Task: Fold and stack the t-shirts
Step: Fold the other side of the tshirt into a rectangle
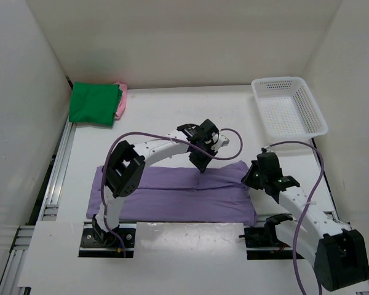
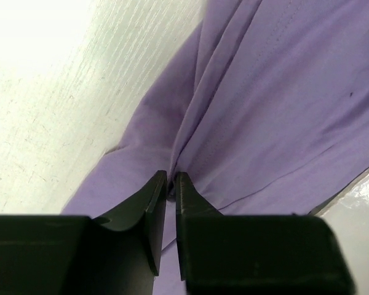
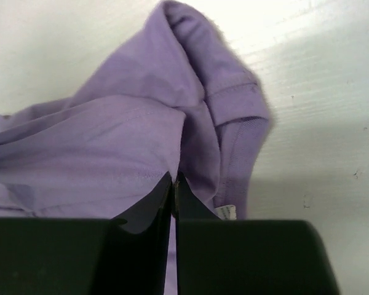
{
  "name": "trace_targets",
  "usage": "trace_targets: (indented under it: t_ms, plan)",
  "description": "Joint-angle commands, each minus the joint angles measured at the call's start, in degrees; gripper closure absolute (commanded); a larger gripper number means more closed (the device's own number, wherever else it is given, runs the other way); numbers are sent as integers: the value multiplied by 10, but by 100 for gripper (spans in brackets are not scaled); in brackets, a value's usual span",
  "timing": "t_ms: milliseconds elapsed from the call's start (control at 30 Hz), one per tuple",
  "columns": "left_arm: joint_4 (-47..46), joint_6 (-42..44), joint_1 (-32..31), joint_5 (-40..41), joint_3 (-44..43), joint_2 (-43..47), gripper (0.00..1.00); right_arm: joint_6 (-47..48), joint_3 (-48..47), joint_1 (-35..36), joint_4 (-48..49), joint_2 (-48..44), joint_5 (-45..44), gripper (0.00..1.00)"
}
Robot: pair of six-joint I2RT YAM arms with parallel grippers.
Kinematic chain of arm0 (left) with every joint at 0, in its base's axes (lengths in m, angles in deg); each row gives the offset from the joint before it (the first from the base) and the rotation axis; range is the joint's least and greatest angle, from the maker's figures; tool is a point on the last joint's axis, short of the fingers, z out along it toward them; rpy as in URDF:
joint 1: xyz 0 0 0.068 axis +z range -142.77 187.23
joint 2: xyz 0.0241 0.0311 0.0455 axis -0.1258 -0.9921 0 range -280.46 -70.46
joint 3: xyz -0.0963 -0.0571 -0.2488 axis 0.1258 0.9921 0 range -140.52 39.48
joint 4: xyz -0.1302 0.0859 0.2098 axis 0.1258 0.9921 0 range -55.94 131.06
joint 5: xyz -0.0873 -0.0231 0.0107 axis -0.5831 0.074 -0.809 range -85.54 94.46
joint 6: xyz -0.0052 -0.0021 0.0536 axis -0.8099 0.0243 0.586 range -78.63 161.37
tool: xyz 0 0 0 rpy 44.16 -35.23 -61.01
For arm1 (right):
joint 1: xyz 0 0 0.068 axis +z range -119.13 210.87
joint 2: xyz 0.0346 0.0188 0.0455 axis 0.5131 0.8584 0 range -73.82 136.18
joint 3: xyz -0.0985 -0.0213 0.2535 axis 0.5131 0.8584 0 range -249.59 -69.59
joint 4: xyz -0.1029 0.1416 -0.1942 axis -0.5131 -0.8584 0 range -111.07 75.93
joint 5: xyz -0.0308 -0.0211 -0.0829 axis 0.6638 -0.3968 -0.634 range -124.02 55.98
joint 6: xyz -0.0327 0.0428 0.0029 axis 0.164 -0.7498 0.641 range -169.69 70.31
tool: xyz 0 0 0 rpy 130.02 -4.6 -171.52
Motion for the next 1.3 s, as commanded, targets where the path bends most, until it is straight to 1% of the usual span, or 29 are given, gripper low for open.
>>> trace_targets:
  t_ms: [0,67,167,200,233,300,333,400,433,533,567,633,700,800,933,1100,1167,1200,1233,1267]
  plan:
    - [-5,4,-2,16,11,14,75,3,1,-4,26,30,-17,90]
    - [-5,4,-2,16,11,8,71,3,-14,-4,9,51,-9,79]
    - [-5,4,-2,23,11,2,70,-16,-38,-4,-38,59,-57,55]
    - [-5,4,-2,31,5,-4,66,-16,-43,-10,-46,59,-76,48]
    - [-5,4,-2,31,5,-4,63,-16,-53,-10,-52,59,-76,48]
    - [-5,4,-2,31,5,-4,63,-16,-67,-10,-70,54,-84,46]
    - [-5,4,-2,31,5,-4,58,-16,-73,-10,-77,49,-91,46]
    - [-5,4,-2,31,5,-4,57,-16,-90,-10,-90,36,-99,50]
    - [-5,4,-2,36,5,-4,57,-16,-90,-10,-90,30,-99,54]
    - [-5,4,-2,36,5,1,57,-10,-106,-10,-82,21,-84,61]
    - [-5,4,-2,36,5,1,57,-3,-113,-10,-82,21,-76,61]
    - [-5,4,-2,31,10,1,57,8,-121,-10,-64,50,-55,58]
    - [-5,4,-2,25,10,1,57,30,-129,-10,-59,75,-22,58]
    - [-5,4,-2,18,16,1,57,52,-145,-10,-38,140,16,58]
    - [-5,4,-2,18,16,7,57,72,-156,-10,-38,182,21,53]
    - [0,4,-2,13,16,7,60,72,-151,-10,-25,195,36,53]
    - [0,4,-2,13,16,7,63,67,-145,-10,-9,200,36,56]
    - [0,4,-2,8,16,7,65,67,-145,-10,-9,200,36,60]
    - [0,4,-2,8,16,7,68,67,-145,-10,-2,200,36,61]
    - [0,4,-2,2,16,7,70,62,-145,-10,6,205,36,61]
